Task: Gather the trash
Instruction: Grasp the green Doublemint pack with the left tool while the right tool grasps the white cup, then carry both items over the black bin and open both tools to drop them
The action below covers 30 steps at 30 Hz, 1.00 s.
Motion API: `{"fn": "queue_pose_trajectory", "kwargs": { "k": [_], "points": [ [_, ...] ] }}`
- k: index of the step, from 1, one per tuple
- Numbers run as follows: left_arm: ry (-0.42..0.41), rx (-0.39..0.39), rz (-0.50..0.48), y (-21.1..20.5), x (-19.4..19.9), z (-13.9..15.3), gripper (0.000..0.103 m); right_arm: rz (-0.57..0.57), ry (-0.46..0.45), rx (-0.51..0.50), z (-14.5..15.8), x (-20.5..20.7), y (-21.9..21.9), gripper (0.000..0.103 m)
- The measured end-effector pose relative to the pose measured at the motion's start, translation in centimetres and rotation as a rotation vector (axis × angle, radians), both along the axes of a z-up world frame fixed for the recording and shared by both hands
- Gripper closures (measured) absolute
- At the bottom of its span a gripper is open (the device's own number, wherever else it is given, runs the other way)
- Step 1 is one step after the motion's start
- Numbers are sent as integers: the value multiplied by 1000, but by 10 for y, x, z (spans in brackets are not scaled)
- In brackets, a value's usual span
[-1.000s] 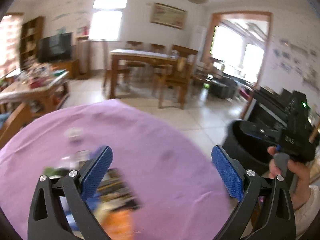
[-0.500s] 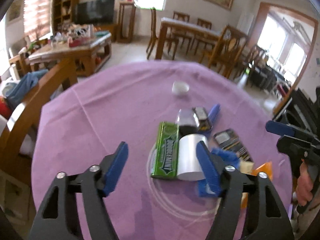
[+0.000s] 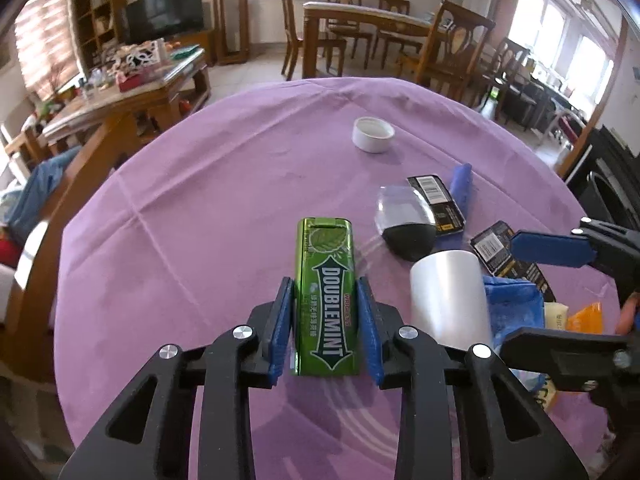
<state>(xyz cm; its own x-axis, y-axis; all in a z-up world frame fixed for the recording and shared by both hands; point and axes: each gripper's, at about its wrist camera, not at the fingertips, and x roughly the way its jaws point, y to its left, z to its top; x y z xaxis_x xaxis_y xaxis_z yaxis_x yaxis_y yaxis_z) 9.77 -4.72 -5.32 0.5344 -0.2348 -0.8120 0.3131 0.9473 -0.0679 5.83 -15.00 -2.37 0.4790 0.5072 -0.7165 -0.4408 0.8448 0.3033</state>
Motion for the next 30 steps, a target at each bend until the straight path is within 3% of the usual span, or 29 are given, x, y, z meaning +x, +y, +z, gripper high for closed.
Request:
{"fn": "queue_pose_trajectory", "kwargs": {
  "k": [5,9,16,22,30],
  "points": [
    [-2,-6,50,15,-1,0,72,20,26,-64,-5,12,19,37],
    [10,-65,89,35,0,0,72,50,56,-130,-12,19,39,40],
    [-23,-156,109,58,-7,5,72,86,-2,-230,-13,11,53,41],
    [-71,-208,80,55,-16,15,72,47,-70,-92,11,1,25,41],
    [-172,-261,22,21,-30,53,72,-73,-152,112,54,-11,-59,41]
  ]
}}
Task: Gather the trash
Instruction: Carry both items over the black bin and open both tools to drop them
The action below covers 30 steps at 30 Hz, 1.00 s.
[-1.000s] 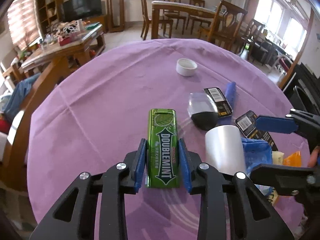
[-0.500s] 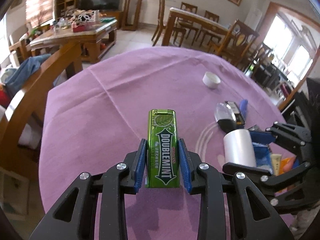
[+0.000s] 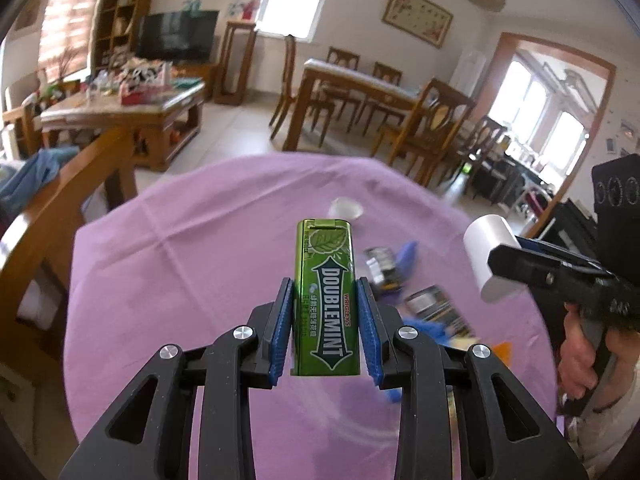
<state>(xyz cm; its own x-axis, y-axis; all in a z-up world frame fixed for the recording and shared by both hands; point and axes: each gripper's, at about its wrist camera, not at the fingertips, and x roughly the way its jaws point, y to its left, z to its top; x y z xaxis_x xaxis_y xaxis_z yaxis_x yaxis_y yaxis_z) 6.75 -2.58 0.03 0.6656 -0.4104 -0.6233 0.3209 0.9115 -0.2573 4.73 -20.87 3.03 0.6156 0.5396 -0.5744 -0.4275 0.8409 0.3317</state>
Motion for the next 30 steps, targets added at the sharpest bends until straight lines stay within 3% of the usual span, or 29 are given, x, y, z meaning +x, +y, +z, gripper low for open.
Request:
{"fn": "queue_pose_trajectory", "kwargs": {
  "k": [7,14,21,30],
  "points": [
    [-54,-11,-97,-70,-9,28,72,-107,-68,89,16,-24,-80,41],
    [-75,-18,-257,-185,-21,37,72,-258,-157,158,22,-58,-175,41],
    [-59,-53,-440,-307,-36,26,72,-470,-216,176,17,-95,-280,41],
    [-10,-66,-643,-449,-55,-4,72,-707,-188,216,-21,-137,-380,41]
  ]
}}
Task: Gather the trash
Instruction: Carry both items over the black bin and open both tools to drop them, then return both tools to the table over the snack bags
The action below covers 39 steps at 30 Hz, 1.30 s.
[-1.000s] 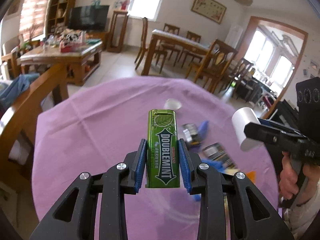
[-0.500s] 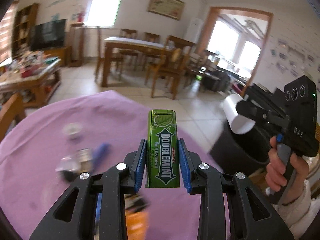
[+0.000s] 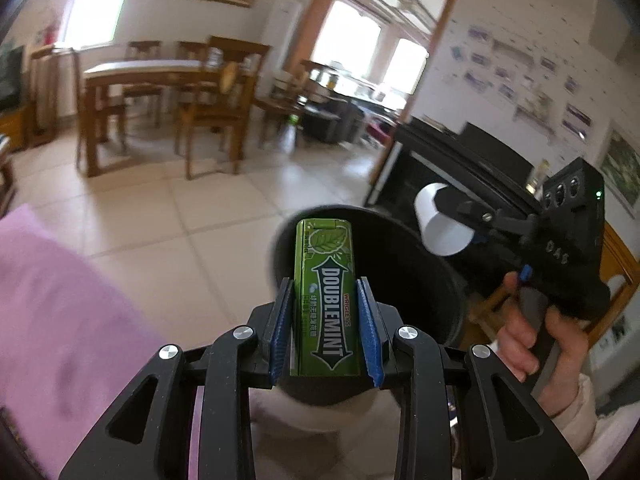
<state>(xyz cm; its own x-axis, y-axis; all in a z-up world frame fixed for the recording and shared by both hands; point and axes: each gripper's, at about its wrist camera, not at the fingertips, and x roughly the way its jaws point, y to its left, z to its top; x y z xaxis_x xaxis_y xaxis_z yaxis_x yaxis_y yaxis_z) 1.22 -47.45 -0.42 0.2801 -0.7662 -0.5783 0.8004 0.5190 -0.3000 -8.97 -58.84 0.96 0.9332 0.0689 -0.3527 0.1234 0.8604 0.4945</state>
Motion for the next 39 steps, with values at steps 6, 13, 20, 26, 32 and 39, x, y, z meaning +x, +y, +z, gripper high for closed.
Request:
{"fn": "queue_pose_trajectory", "kwargs": {
  "k": [6,13,20,26,32,39],
  "points": [
    [21,29,-82,-77,-8,-30,72,-63,35,57,-30,-8,-31,41],
    [51,94,-120,-122,-11,-66,72,-93,60,114,-58,-16,-59,41],
    [47,127,-115,-130,-8,-75,71,-98,71,137,-69,-21,-68,39],
    [-85,121,-36,-115,-20,-52,9,-102,53,149,-65,-28,-71,5],
    [-172,145,-14,-93,-34,-27,6,-106,52,161,-59,-29,-68,5],
    [-202,135,45,-40,-41,-5,6,-83,76,134,-52,-23,-54,5]
  ]
}}
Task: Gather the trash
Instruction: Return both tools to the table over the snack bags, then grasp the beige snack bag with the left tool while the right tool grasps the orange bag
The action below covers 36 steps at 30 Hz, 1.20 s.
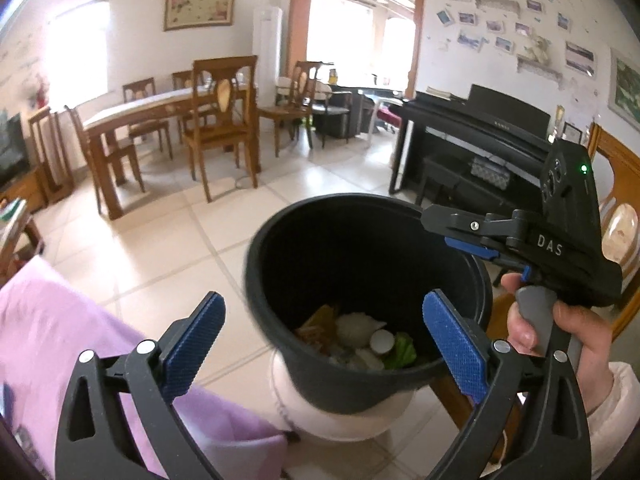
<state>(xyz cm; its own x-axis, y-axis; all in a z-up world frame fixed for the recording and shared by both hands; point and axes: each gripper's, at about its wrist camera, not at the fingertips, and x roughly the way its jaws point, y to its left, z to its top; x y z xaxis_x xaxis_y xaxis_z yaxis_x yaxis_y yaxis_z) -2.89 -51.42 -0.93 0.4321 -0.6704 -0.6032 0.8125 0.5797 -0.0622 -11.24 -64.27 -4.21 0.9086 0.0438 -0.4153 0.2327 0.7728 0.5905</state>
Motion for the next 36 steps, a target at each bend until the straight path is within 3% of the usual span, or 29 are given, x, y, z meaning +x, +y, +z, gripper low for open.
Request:
{"fn": "queue_pose_trajectory", "kwargs": {
  "k": [8,14,21,27,29,31,36],
  "points": [
    [10,-60,159,119,4,20,6,130,8,-81,24,22,71,5],
    [7,-67,334,236,2,23,6,340,12,-161,39,54,156,5],
    [16,50,499,356,-8,8,6,694,34,-249,42,87,283,10],
    [21,217,524,390,-13,-13,6,922,85,-321,27,101,373,11],
    [50,238,504,386,-9,-18,14,958,104,-335,22,105,396,20],
    [122,277,483,386,1,-32,40,984,130,-340,16,107,411,28],
    [190,262,452,391,8,-48,49,1004,196,-326,1,117,434,40]
  ]
}}
